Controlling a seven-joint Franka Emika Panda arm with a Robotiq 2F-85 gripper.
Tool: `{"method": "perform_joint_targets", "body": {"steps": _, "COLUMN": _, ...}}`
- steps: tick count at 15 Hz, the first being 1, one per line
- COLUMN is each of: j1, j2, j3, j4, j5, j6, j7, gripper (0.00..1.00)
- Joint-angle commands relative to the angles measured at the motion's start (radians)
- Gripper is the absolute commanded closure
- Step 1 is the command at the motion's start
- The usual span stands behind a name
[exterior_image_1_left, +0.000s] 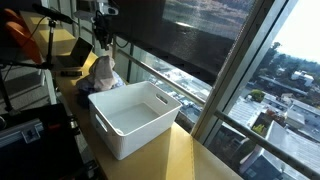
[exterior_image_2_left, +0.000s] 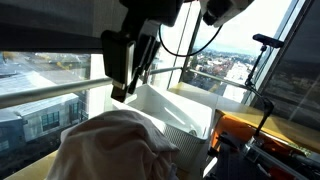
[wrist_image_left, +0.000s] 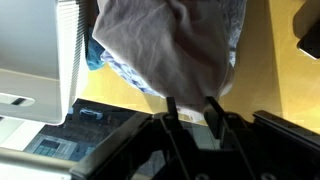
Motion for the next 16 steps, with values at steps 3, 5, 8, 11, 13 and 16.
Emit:
{"method": "perform_joint_targets", "body": {"steps": 3, "j1": -0.029, "j2": -0.127, "j3": -0.078, "j4": -0.033, "j5": 0.008, "j6": -0.09, "j7": 0.008, "gripper": 0.19}}
{"method": "perform_joint_targets", "body": {"steps": 5, "j1": -0.066, "j2": -0.168, "j3": -0.111, "j4": -0.07, "j5": 0.003, "j6": -0.102, "j7": 0.002, "gripper": 0.04}}
{"method": "perform_joint_targets", "body": {"steps": 8, "j1": -0.134, "j2": -0.216, "j3": -0.161, "j4": -0.172, "j5": -0.015, "j6": -0.091, "j7": 0.002, "gripper": 0.0}}
{"method": "perform_joint_targets", "body": {"steps": 11, "j1": -0.199, "j2": -0.228, "j3": -0.204, "j4": -0.28, "j5": -0.014, "j6": -0.07, "j7": 0.002, "gripper": 0.0}}
{"method": "perform_joint_targets", "body": {"steps": 13, "j1": -0.232, "j2": -0.213, "j3": -0.228, "j4": -0.342, "j5": -0.013, "j6": -0.042, "j7": 0.008, "gripper": 0.0}}
{"method": "perform_joint_targets", "body": {"steps": 16, "j1": -0.269, "j2": -0.19, "j3": -0.258, "j4": -0.411, "j5": -0.005, "j6": 0.0, "j7": 0.008, "gripper": 0.0}}
